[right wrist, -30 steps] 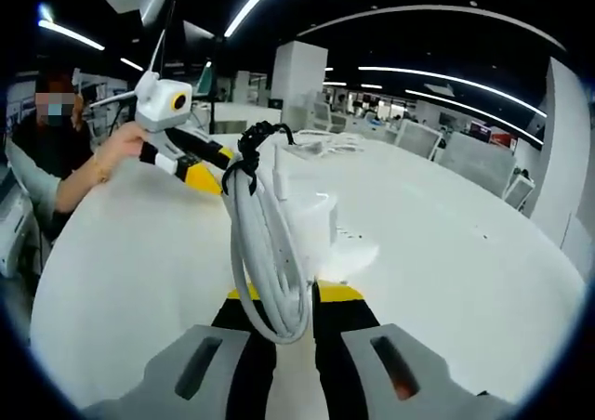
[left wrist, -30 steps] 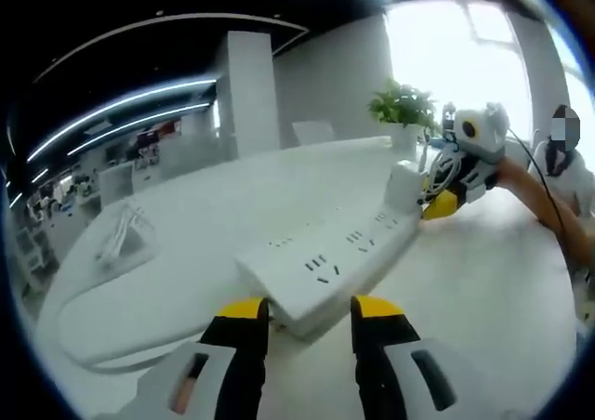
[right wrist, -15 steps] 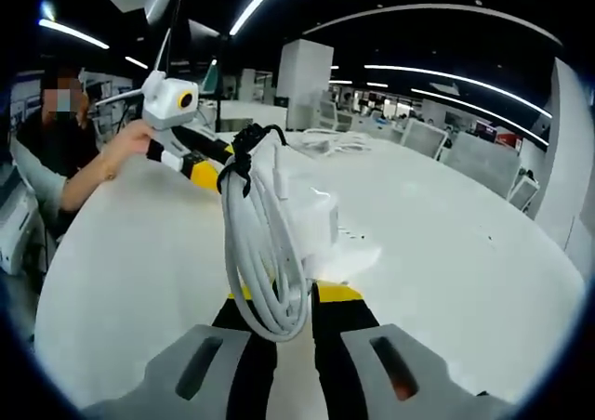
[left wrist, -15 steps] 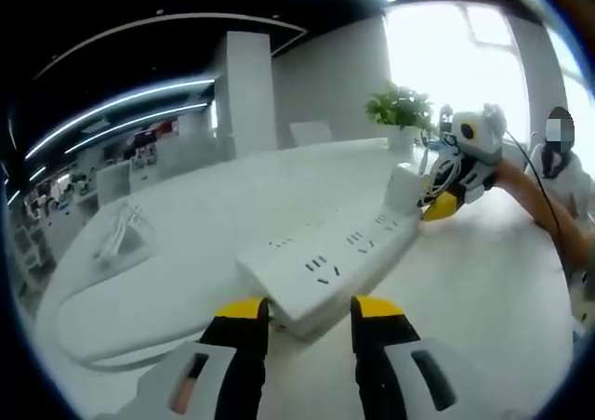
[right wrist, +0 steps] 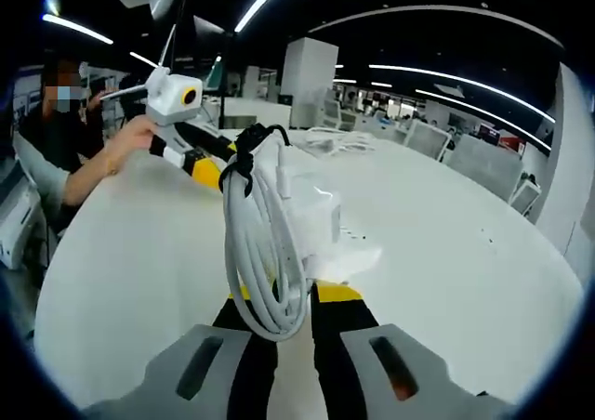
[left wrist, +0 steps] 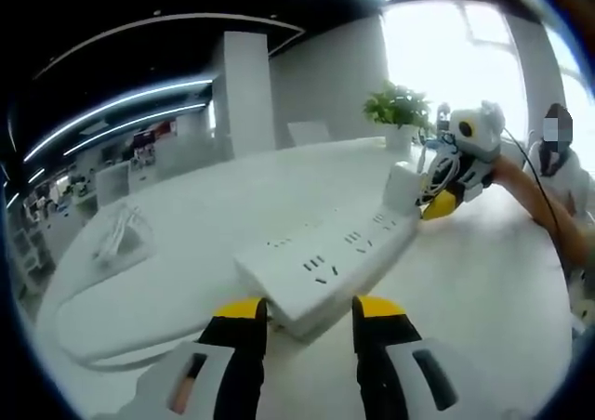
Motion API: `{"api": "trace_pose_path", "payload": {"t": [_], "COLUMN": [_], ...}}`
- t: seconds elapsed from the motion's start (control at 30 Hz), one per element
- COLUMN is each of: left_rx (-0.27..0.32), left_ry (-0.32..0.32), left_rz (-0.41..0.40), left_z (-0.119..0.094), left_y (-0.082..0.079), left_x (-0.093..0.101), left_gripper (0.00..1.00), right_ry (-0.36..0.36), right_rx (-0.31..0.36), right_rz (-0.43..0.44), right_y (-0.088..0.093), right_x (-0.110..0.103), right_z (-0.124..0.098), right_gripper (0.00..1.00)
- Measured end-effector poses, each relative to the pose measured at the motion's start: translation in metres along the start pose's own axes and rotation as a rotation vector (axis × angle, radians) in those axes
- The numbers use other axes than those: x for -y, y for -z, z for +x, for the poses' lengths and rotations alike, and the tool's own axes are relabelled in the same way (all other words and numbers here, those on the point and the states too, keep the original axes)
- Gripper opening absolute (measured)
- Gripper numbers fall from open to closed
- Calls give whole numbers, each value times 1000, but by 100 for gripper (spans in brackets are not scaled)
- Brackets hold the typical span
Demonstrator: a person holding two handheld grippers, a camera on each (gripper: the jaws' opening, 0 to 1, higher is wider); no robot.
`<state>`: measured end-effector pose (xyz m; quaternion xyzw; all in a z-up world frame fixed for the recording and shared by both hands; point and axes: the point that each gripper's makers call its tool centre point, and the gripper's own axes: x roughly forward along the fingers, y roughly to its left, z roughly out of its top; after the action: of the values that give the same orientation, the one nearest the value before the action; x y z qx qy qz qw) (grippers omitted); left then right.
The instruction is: Straighten the power strip on the desk, plug the charger into it
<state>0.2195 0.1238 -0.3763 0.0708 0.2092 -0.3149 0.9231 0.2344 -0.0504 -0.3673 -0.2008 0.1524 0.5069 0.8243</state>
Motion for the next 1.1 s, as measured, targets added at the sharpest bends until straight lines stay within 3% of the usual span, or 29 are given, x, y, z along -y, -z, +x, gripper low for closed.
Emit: {"api": "trace_pose_path", "payload": {"t": [0.9, 1.0, 1.1], "left_rx": [26, 19, 15], "left_ry": [4, -5, -5], "left_rz": [-66, -42, -31], "left_z": [4, 4, 4], "left_y": [-3, -3, -2], "left_x": [-2, -2, -2], "left_gripper": [33, 33, 34], "right_ry": [44, 55, 53], "right_rx": [-1, -22, -18], "right_rz": [35, -2, 16], "right_y": [2, 2, 2], "right_x": [12, 10, 11], "right_z": [2, 3, 3], "right_gripper": [14, 14, 14]}}
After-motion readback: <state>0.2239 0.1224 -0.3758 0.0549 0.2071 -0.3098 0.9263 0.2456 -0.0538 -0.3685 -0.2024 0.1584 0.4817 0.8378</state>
